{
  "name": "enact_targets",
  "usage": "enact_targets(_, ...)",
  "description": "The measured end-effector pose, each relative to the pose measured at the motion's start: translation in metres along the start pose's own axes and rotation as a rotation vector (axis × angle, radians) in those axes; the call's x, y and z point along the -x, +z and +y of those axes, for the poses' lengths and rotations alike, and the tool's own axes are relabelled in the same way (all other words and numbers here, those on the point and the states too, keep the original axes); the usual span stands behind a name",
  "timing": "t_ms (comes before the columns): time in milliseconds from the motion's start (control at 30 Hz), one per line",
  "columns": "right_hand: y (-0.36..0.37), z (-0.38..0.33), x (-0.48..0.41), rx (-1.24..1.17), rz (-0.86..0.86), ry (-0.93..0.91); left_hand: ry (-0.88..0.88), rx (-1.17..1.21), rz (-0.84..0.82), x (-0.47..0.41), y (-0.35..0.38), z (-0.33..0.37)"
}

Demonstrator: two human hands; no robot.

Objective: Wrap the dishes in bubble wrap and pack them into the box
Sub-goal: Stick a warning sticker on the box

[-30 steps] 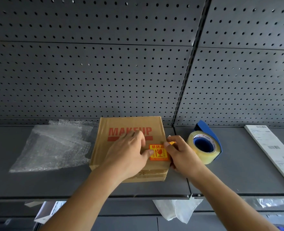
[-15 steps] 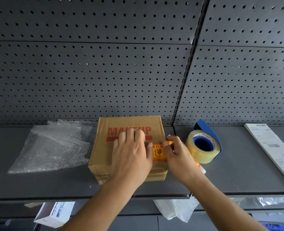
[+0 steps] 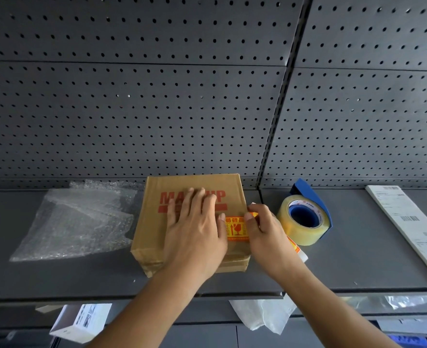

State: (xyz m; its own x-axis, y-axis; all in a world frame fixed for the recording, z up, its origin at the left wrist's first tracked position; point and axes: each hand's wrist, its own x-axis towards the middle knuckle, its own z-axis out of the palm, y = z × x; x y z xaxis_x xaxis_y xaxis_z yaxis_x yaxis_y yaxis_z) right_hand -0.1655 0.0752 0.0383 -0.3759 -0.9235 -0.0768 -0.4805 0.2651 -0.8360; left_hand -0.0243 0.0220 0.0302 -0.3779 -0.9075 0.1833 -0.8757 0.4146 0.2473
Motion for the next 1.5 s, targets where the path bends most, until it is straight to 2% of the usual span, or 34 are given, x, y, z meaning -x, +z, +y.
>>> enact_targets(400, -0.001, 0.003, -0.001, -0.021, -0.027, 0.002, 0.003, 0.021, -0.07, 0.001, -0.008, 0.002)
enact_targets(533, -0.003, 0.01, -0.008, -0.078, -0.029, 0.049, 0.032, 0.143, -0.007, 0.001, -0.013, -0.002)
enact_targets(633, -0.007, 0.009, -0.014, -0.176, -0.036, 0.106, 0.017, 0.19, 0.103, 0.0, -0.021, -0.018)
enact_targets(733, -0.009, 0.009, -0.016, -0.301, -0.112, 0.165, -0.116, 0.245, 0.131, -0.001, -0.031, -0.047)
enact_targets(800, -0.008, 0.009, -0.018, -0.366, -0.195, 0.201, -0.286, 0.354, 0.047, 0.001, -0.039, -0.067)
enact_targets(867, -0.005, 0.009, -0.019, -0.395, -0.262, 0.221, -0.457, 0.565, -0.057, 0.005, -0.044, -0.083)
enact_targets(933, -0.001, 0.008, -0.02, -0.383, -0.298, 0.235, -0.552, 0.746, -0.158, 0.008, -0.045, -0.092)
enact_targets(1033, 0.0, 0.009, -0.021, -0.409, -0.316, 0.253, -0.521, 0.92, -0.243, 0.011, -0.039, -0.098)
enact_targets(1167, 0.0, 0.01, -0.02, -0.425, -0.32, 0.209, -0.477, 0.922, -0.158, 0.013, -0.032, -0.101)
enact_targets(1267, 0.0, 0.008, -0.017, -0.474, -0.326, 0.087, -0.421, 0.942, -0.104, 0.017, -0.031, -0.105)
enact_targets(1500, 0.012, 0.014, -0.013, -0.404, -0.305, -0.203, -0.243, 0.955, 0.02, 0.019, -0.025, -0.114)
